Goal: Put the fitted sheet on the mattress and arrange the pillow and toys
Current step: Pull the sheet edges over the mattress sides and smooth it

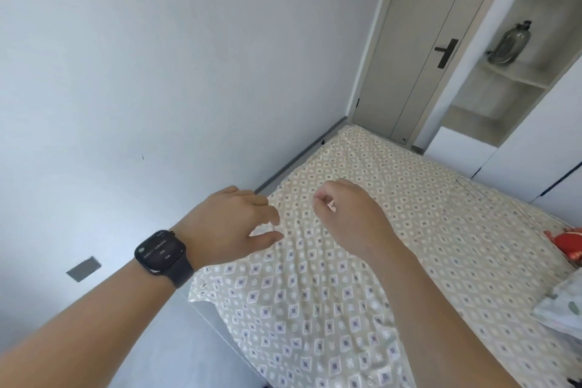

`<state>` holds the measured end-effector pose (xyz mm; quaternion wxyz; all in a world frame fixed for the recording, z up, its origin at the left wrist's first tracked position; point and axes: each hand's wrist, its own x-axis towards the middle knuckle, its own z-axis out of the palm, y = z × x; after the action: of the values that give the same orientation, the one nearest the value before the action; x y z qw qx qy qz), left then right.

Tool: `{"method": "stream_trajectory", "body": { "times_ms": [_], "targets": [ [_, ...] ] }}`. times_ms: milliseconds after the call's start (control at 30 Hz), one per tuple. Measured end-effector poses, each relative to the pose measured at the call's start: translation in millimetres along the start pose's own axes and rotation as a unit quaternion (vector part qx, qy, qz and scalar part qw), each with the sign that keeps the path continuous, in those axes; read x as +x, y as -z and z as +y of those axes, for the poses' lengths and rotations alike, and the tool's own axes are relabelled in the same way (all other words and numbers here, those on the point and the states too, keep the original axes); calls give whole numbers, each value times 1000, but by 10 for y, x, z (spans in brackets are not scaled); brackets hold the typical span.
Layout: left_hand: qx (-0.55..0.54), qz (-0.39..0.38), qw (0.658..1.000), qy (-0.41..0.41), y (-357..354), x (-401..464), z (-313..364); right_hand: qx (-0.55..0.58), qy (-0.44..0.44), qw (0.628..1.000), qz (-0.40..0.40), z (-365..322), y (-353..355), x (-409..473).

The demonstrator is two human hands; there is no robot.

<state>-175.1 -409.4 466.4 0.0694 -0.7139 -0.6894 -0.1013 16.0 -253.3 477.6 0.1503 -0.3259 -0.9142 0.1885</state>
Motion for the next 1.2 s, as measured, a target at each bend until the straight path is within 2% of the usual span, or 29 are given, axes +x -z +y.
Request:
{"method": "stream_trajectory", "body": {
  "times_ms": [67,267,467,567,700,867,967,1100,1200],
  "targets": [
    [-16,-20,999,28,-71,-22,-411,1,6,1000,-16,-76,-204,387],
    [-33,-47,994,95,-193,-113,-1521,-14,26,991,-133,-465,-834,1452],
    [-67,-82,991,85,-562,166,-2663,-11,-16,990,-136,-735,-1407,2456],
    [-89,-112,989,45,-800,413,-3099,-15,-80,989,-123,-645,-1584,2711],
    [-123,-183,973,-67,-967,1035,-3518,2,-215,973,-82,-533,-1631,2749],
    [-135,-233,939,-216,-1177,1921,-3544,-11,-342,940,-3,-400,-1692,2526],
    [-136,-235,921,-280,-1283,2397,-3378,-8,-406,914,-13,-285,-1770,2405],
    [-165,-253,891,-339,-1399,2829,-3177,5,-471,879,-71,-137,-1852,2372],
    [-158,-270,868,-386,-1543,3192,-3155,6,-515,854,-70,1,-1862,2500]
  ]
}}
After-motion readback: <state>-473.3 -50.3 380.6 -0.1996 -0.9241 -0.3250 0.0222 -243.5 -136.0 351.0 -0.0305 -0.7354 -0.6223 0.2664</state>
